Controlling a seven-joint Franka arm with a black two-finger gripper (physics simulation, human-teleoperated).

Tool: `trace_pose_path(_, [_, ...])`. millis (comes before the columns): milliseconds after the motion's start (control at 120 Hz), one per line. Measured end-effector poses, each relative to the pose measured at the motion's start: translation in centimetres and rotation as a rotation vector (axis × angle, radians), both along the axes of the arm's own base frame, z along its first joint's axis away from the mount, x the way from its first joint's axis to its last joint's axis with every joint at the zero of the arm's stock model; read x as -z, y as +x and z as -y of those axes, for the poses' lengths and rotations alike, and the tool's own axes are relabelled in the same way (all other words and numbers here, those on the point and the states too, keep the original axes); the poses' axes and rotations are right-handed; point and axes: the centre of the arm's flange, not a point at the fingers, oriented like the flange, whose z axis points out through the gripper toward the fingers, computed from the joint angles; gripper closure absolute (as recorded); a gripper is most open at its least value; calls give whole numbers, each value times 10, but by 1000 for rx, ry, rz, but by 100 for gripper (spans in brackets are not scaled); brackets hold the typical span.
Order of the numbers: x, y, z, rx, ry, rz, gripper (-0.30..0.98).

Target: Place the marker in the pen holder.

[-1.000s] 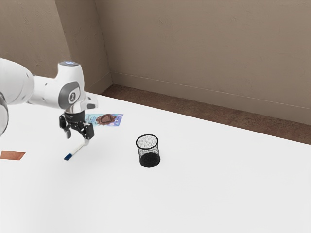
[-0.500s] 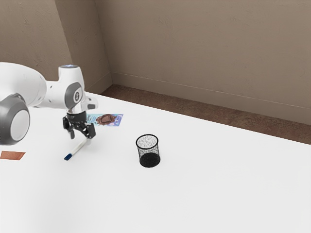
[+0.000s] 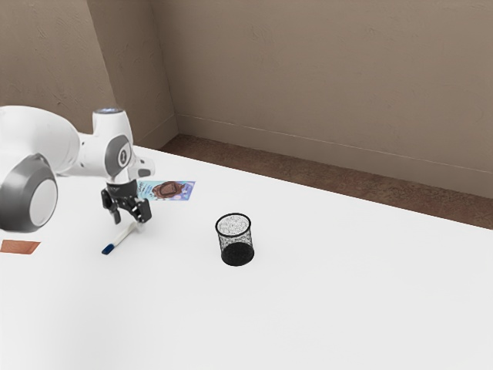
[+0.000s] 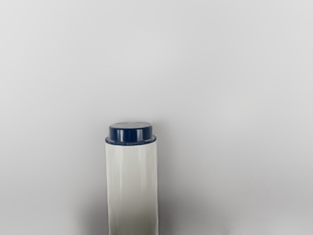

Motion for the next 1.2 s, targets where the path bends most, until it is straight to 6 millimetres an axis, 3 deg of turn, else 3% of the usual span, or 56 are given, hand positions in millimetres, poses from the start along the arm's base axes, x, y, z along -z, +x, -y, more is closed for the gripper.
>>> trace_pose_path(167, [2,0,0,9,-5,0,17])
trace_pose_path(542, [-1,1,0,25,-6,10,60])
trace_pose_path(950, [1,2,1,34,-1,10,70])
trace_pose_path(1067, [-21,6,2,39,7,56,72])
trace_pose_path(1200, [-74,7,15,53,18,196,74])
